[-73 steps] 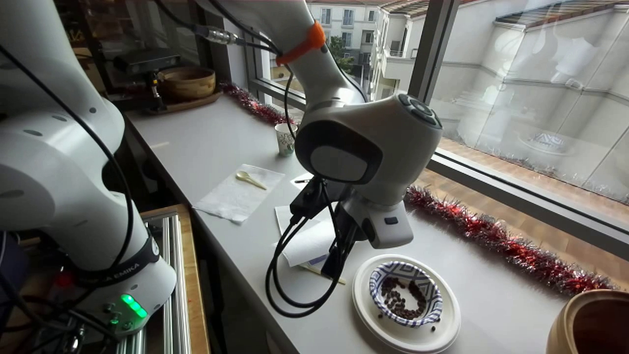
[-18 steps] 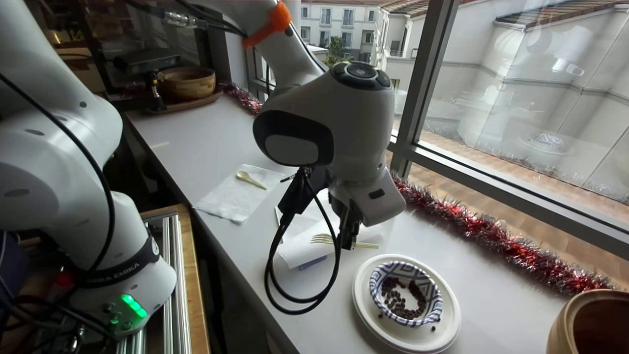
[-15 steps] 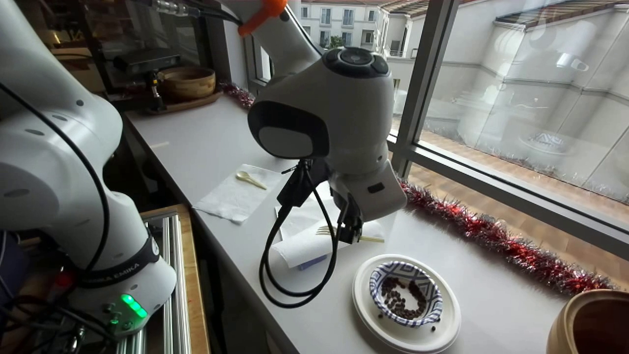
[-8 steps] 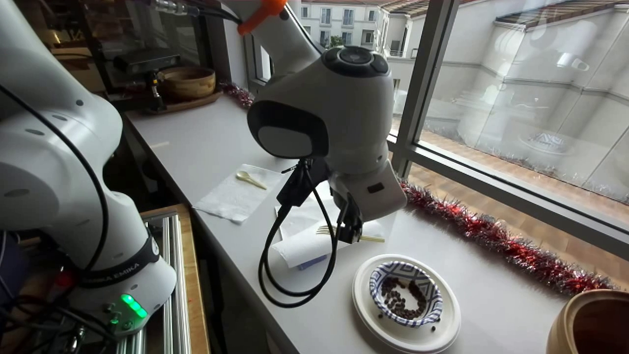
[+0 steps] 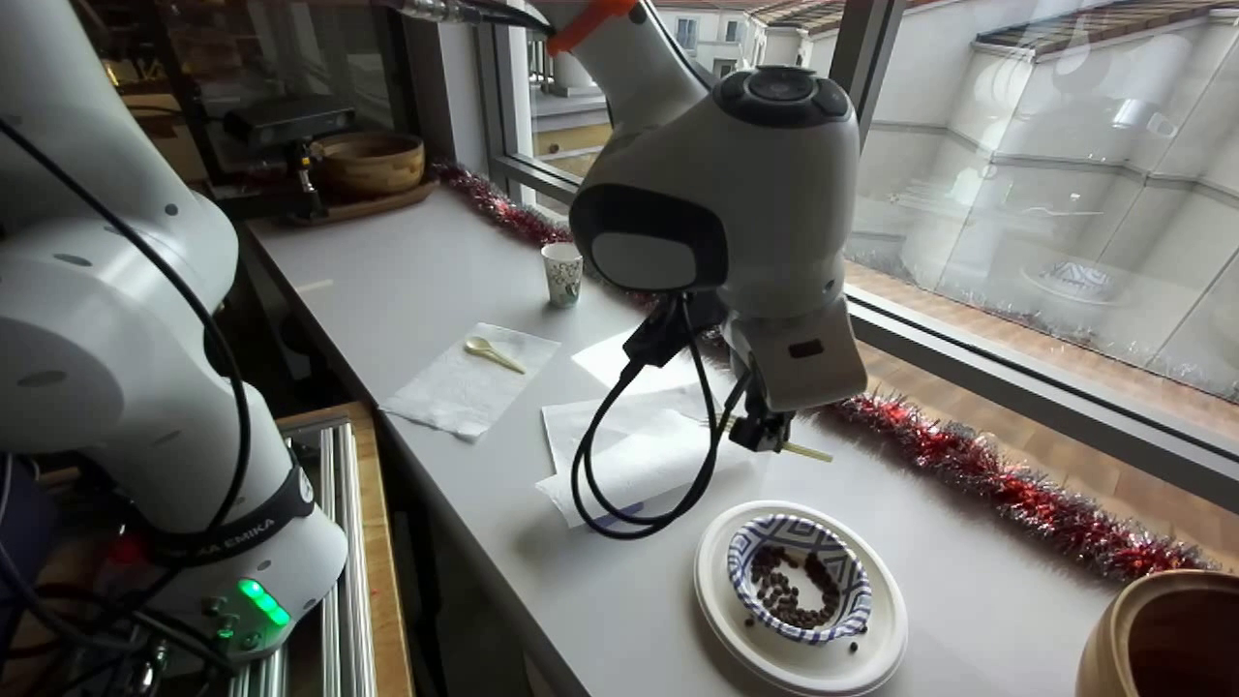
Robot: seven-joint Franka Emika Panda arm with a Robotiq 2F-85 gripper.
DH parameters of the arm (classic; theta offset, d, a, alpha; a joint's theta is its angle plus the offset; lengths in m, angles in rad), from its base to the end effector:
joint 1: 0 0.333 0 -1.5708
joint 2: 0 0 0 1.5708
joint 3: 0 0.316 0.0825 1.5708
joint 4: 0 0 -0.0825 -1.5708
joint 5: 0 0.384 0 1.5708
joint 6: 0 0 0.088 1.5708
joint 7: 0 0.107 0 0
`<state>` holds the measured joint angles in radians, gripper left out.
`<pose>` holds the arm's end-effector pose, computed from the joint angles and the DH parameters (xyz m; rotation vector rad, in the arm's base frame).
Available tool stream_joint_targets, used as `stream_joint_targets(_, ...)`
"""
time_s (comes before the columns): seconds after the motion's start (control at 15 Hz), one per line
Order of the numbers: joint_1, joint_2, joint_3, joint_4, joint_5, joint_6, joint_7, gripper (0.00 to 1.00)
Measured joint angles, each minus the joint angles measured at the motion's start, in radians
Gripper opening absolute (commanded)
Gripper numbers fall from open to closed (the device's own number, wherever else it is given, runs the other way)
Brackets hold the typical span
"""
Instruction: Move the fork backwards
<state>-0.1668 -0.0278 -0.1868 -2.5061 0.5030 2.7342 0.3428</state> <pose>0.4473 -0.1847 0.3149 -2.4120 1.5386 -0.3591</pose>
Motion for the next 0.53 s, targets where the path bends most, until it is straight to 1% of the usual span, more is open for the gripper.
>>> stream_joint_targets(0.33,0.001,0.215,0.014,0.258,0.118,0.0,0.157,0.03)
stream_joint_targets(0.53,-0.011,0.35,0.014,0.402,0.164,-0.014,0.197,0.03)
